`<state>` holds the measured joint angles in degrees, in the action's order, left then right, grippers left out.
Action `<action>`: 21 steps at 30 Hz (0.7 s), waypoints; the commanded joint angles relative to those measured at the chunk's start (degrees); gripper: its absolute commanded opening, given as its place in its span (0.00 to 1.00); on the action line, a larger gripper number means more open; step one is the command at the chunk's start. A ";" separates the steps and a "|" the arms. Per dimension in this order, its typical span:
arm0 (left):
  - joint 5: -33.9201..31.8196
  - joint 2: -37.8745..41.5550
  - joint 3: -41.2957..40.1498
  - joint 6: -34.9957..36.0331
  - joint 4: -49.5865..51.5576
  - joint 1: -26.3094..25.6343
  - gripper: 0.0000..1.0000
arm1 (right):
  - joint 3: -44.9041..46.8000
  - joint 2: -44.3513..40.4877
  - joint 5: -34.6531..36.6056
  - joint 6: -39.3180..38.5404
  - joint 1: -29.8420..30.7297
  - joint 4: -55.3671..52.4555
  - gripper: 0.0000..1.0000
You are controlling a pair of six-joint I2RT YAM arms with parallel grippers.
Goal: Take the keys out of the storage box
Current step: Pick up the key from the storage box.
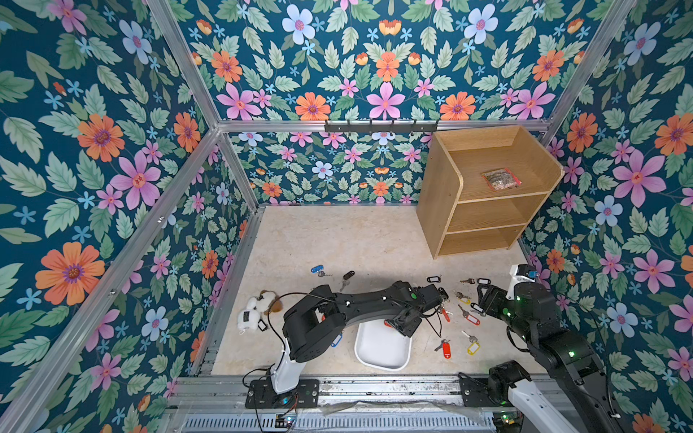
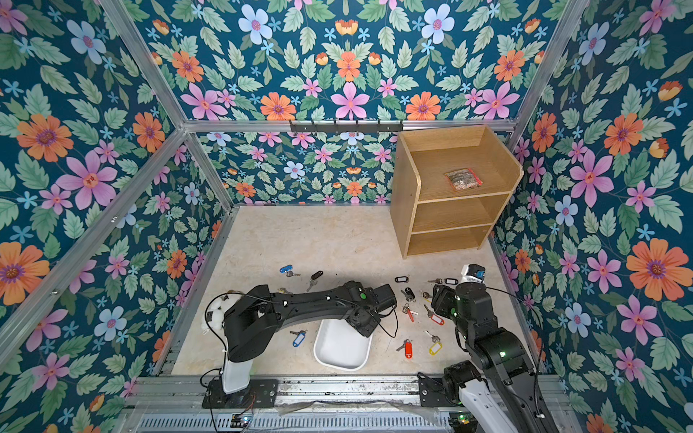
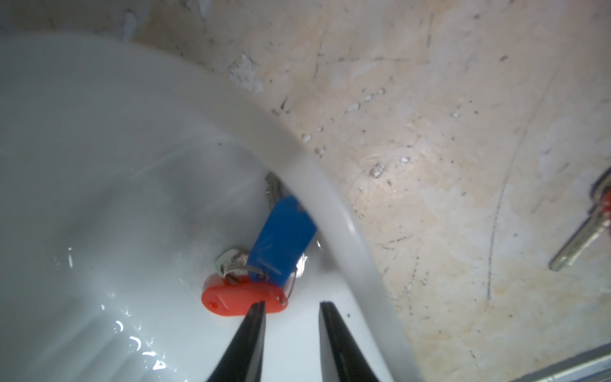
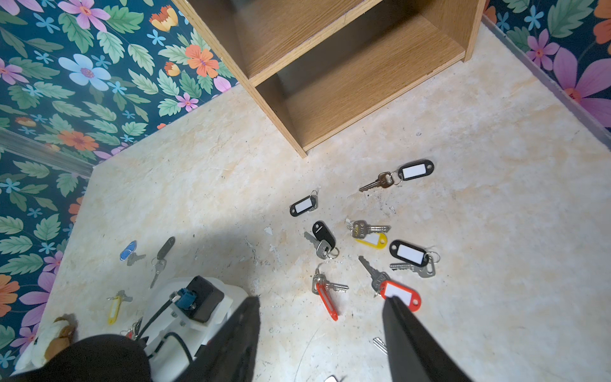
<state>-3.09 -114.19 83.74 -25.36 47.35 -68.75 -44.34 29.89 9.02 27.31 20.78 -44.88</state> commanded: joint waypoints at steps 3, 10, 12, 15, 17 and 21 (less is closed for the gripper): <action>-0.77 -1.18 1.11 1.15 2.56 0.11 0.34 | 0.24 0.15 0.56 -0.06 0.05 0.97 0.63; -0.82 -2.83 2.79 1.90 3.07 0.13 0.28 | 0.29 0.17 0.55 -0.06 0.03 0.94 0.63; -0.94 -3.12 3.15 1.90 3.18 0.18 0.23 | 0.22 0.17 0.52 -0.06 0.02 1.02 0.63; -1.05 -3.06 3.17 1.57 3.37 0.16 0.13 | 0.30 0.17 0.56 -0.05 0.01 1.04 0.63; -1.18 -2.86 2.84 1.31 3.43 0.18 0.08 | 0.30 0.17 0.56 -0.06 0.05 1.02 0.63; -1.23 -2.28 2.11 0.68 3.19 0.17 0.00 | 0.23 0.08 0.54 -0.02 0.03 1.02 0.63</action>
<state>-3.53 -116.97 86.13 -23.92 49.52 -68.60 -44.34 30.00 9.02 27.31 20.78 -44.88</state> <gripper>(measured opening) 0.059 0.634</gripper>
